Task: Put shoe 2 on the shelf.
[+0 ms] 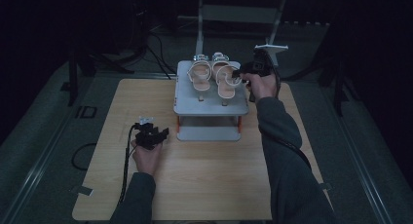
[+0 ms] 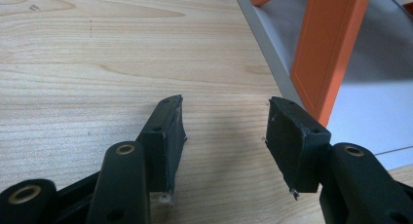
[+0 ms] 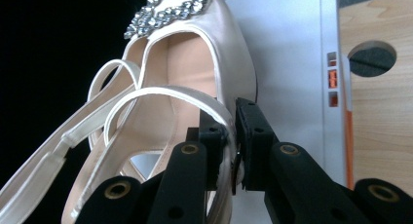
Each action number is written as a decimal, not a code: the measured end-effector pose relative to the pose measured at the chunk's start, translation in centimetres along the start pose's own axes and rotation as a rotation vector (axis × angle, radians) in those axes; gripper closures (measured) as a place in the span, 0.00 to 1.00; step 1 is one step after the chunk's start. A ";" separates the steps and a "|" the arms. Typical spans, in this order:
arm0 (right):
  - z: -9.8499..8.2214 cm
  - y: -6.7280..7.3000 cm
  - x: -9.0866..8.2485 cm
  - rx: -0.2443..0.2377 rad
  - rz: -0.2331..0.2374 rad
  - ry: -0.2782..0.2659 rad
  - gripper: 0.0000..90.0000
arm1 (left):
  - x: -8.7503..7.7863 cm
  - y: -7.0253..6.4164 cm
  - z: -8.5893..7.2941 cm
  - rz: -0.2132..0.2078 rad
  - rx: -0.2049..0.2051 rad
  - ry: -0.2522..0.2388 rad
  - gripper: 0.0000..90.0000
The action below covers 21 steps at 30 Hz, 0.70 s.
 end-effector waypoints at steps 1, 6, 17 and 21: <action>0.1 0.0 0.3 0.004 -0.005 0.004 0.92 | 0.0 0.0 0.0 -0.001 0.000 0.000 0.54; 0.9 0.1 1.1 0.033 -0.011 0.017 0.92 | 0.0 0.0 0.0 -0.001 -0.001 -0.001 0.54; 1.5 -0.2 2.5 0.036 -0.051 0.067 0.92 | 0.0 0.0 0.0 -0.003 -0.001 -0.002 0.54; 1.6 -0.4 2.6 0.026 -0.047 0.076 0.91 | 0.0 0.0 0.0 -0.002 -0.002 -0.002 0.54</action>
Point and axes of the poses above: each handheld gripper's, and its own axes: x roughly forward along the jaws, z roughly out of its top, y roughly to its left, the point moved 8 cm from there along x, roughly forward along the jaws, and after that the axes turned 15 degrees about x, right-handed, at the moved point
